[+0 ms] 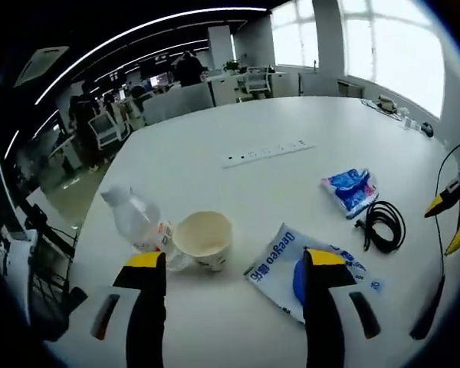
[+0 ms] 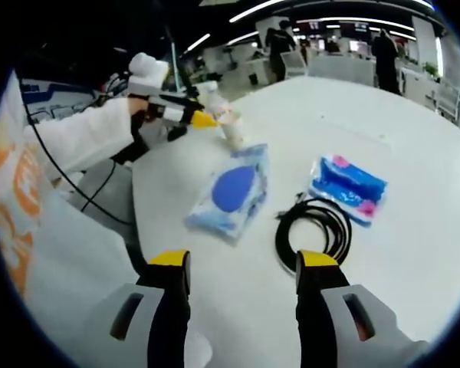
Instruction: Arrange the tabletop items into an orderly group along one side of the table until the central work area is clear of visible clutter.
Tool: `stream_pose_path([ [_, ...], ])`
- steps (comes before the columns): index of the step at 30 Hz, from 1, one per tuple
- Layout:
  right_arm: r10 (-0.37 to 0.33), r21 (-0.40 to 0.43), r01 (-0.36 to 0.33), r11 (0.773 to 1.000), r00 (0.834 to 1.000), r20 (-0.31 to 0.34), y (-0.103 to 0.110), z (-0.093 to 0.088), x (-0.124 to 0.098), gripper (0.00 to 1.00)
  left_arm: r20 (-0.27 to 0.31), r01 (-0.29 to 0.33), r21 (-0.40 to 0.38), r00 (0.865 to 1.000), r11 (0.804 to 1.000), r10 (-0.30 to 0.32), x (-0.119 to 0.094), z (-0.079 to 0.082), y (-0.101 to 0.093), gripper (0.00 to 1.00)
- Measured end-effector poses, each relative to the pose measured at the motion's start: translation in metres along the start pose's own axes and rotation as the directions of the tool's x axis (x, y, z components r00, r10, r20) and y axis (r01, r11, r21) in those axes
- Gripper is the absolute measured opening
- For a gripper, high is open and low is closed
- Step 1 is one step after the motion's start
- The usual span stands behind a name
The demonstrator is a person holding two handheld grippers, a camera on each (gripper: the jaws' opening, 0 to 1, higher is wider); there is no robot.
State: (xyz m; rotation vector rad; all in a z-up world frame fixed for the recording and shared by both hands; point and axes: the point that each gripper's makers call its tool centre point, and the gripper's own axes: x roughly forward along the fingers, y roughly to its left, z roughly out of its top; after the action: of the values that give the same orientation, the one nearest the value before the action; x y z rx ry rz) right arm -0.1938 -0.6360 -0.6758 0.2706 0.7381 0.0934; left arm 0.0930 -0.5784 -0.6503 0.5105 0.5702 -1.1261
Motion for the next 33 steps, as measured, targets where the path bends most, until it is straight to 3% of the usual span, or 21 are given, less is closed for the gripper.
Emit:
stream_pose_path([
  [4, 0.003, 0.000, -0.003, 1.000, 1.000, 0.004, 0.001, -0.002, -0.001, 0.54, -0.025, -0.002, 0.010, 1.000, 1.000, 0.003, -0.005, -0.008, 0.001, 0.71],
  [10, 0.000, 0.000, 0.000, 1.000, 1.000, 0.009, 0.000, -0.002, -0.002, 0.53, -0.012, -0.013, 0.004, 1.000, 1.000, 0.013, -0.011, -0.006, 0.002, 0.69],
  [19, -0.012, 0.026, 0.012, 1.000, 1.000, 0.003, 0.002, -0.010, -0.005, 0.51, -0.050, 0.048, -0.017, 0.998, 0.999, -0.049, 0.002, -0.023, -0.021, 0.64],
  [25, 0.030, 0.123, -0.032, 0.992, 0.999, 0.018, 0.013, -0.012, 0.001, 0.50, -0.087, 0.114, -0.012, 0.990, 0.993, -0.114, 0.017, -0.034, -0.036, 0.57],
  [33, 0.058, 0.222, -0.063, 0.973, 0.998, 0.029, 0.016, -0.010, 0.007, 0.49, -0.081, 0.172, -0.031, 0.981, 0.985, -0.174, 0.040, -0.035, -0.042, 0.52],
])
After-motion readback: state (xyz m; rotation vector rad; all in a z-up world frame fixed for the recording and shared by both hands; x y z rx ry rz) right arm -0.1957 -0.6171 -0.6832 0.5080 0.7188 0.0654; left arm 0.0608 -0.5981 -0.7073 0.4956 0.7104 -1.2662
